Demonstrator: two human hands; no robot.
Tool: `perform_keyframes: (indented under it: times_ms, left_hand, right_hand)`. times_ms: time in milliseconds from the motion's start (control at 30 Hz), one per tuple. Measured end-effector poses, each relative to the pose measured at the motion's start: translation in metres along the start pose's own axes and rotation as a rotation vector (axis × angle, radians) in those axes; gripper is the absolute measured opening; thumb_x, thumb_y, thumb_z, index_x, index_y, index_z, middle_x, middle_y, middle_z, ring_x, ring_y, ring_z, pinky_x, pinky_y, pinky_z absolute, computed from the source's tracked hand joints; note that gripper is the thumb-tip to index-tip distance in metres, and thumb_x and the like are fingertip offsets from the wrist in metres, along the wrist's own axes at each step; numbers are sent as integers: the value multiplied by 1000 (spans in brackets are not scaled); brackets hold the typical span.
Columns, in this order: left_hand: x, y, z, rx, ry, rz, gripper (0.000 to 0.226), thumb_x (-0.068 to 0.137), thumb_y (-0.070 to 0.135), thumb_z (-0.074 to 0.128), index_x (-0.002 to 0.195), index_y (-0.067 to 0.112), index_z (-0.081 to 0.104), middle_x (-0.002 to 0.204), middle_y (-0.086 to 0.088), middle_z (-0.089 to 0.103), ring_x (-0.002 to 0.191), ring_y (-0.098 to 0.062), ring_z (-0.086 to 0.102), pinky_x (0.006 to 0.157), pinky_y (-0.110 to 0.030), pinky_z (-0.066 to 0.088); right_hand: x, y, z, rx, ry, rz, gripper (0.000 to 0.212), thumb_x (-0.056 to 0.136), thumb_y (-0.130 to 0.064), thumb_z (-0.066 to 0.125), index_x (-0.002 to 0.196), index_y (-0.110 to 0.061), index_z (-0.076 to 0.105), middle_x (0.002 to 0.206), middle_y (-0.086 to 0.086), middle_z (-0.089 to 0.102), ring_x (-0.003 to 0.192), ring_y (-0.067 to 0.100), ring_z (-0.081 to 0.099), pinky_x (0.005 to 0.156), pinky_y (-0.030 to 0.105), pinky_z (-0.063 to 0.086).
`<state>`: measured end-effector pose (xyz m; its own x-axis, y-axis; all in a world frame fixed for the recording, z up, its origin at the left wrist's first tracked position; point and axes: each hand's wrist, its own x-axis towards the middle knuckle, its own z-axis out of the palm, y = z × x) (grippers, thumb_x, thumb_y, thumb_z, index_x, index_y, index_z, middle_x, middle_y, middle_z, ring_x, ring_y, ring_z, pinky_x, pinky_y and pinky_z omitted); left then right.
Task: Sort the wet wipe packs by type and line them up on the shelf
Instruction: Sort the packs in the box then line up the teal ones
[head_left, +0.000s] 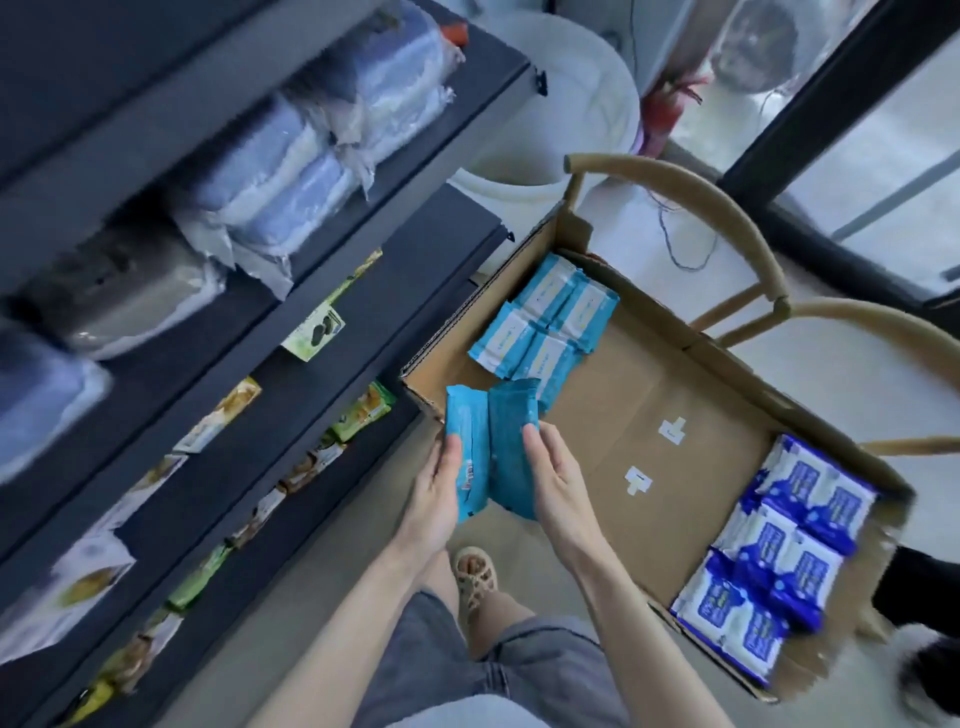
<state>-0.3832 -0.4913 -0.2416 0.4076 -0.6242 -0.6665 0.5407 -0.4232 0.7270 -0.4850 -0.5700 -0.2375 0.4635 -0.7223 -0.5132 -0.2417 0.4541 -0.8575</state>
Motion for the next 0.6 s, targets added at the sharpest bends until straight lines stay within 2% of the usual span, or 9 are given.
perform_keyframes:
  times_ms: [67, 167, 300, 400, 467, 600]
  left_hand:
    - [-23, -8, -6, -72, 41, 9, 70, 76, 66, 58, 136, 32, 46, 131, 1, 59, 119, -19, 56, 106, -49, 40]
    - [-58, -7, -17, -188, 132, 51, 50, 75, 49, 64, 121, 31, 58, 121, -1, 65, 114, -21, 60, 103, -48, 42]
    - [-106, 4, -38, -339, 248, 80, 68, 59, 51, 82, 118, 24, 62, 118, -4, 66, 109, -21, 62, 98, -43, 46]
    - [-138, 21, -59, -338, 298, 218, 42, 63, 36, 80, 99, 17, 71, 102, 1, 71, 98, -15, 63, 98, -40, 45]
    - [-161, 33, -75, -289, 314, 324, 35, 63, 37, 78, 91, 17, 73, 90, 3, 70, 88, -11, 62, 88, -33, 46]
    - [-200, 48, -116, -297, 501, 414, 59, 50, 45, 82, 97, 15, 61, 79, 7, 65, 74, -5, 61, 65, -18, 44]
  right_hand:
    - [-17, -5, 2, 3, -89, -4, 25, 100, -27, 43, 111, -9, 57, 82, -11, 64, 71, 1, 55, 63, 14, 44]
    - [-41, -14, 11, -24, -213, -10, 27, 98, -28, 48, 114, -8, 57, 82, -8, 66, 71, 5, 57, 61, 16, 45]
    - [-64, -37, 37, -134, -418, -61, 40, 87, -44, 54, 108, -11, 63, 77, -17, 65, 70, -4, 55, 62, 10, 40]
    - [-74, -58, 64, -197, -567, -60, 48, 82, -51, 56, 105, -10, 65, 87, -4, 64, 81, 6, 58, 70, 19, 44]
    - [-82, -73, 86, -188, -644, -68, 50, 78, -52, 60, 104, -10, 65, 92, 4, 63, 87, 14, 60, 73, 26, 50]
    - [-104, -99, 136, -250, -752, -186, 52, 66, -56, 64, 99, -17, 58, 74, -13, 59, 73, 5, 55, 71, 28, 43]
